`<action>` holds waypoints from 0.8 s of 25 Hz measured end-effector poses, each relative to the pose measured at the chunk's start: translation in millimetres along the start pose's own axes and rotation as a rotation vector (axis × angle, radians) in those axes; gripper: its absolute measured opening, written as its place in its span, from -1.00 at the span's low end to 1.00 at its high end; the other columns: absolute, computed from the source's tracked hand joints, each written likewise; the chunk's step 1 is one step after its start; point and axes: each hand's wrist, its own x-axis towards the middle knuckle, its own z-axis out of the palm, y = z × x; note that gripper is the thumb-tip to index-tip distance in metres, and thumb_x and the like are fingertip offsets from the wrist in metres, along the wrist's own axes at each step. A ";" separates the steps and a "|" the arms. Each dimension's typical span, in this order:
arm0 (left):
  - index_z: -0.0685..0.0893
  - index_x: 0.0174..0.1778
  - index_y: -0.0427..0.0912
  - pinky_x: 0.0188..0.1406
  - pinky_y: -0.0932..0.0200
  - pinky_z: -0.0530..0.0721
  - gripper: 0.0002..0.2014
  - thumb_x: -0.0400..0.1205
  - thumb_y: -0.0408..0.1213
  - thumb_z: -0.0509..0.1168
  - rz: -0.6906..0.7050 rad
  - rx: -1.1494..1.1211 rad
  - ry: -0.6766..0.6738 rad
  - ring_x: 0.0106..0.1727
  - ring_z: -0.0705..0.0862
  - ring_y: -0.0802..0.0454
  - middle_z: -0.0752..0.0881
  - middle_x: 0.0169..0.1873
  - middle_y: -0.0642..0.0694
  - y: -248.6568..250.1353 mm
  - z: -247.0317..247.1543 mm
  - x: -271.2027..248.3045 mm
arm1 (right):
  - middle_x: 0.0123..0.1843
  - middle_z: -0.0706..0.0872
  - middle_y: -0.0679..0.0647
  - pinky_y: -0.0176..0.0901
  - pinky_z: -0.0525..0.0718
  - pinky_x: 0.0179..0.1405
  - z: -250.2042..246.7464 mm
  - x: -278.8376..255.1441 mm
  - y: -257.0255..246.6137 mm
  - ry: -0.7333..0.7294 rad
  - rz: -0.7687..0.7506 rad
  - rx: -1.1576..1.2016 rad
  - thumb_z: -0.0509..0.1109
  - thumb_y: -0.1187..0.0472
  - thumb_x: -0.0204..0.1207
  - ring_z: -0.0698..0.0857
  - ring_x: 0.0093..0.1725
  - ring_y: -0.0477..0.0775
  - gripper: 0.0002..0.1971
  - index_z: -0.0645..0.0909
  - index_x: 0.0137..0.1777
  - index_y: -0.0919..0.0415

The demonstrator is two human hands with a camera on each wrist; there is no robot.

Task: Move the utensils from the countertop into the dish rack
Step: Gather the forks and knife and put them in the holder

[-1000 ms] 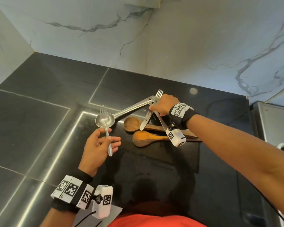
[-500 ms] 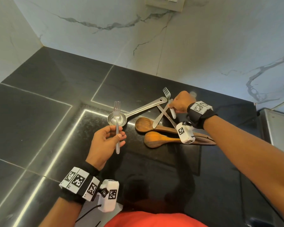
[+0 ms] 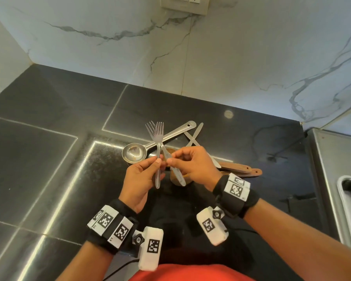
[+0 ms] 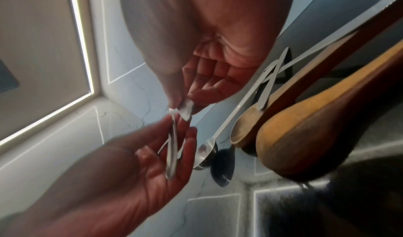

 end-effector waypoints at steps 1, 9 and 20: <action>0.80 0.13 -0.14 0.19 -0.01 0.72 -0.81 0.69 -0.34 0.31 -0.001 0.010 -0.002 0.15 0.79 -0.07 0.85 0.09 -0.23 -0.2 1.7 -0.5 | -0.11 0.87 0.18 -0.07 0.83 -0.10 4.2 -1.1 2.0 0.009 -0.006 0.010 0.55 0.25 0.52 0.85 -0.16 0.04 -0.87 0.80 0.01 0.28; 0.81 0.15 -0.19 -0.06 0.16 0.67 -0.80 0.66 -0.28 0.36 -0.016 0.079 0.017 -0.07 0.80 0.09 0.88 -0.03 -0.14 -4.9 -4.9 1.1 | -0.11 0.88 0.13 -0.07 0.84 -0.16 12.0 -7.4 9.4 -0.065 0.012 0.026 0.52 0.21 0.56 0.86 -0.17 0.09 -0.88 0.83 0.03 0.22; 0.85 0.04 -0.20 -0.09 0.17 0.73 -0.85 0.65 -0.32 0.38 0.062 0.111 0.016 -0.13 0.84 0.04 0.89 -0.14 -0.17 -6.7 -2.1 0.1 | -0.22 0.78 0.18 -0.19 0.75 -0.09 20.8 11.5 -14.2 -0.010 -0.007 -0.027 0.33 0.06 0.71 0.75 -0.21 0.03 -0.68 0.77 -0.06 0.30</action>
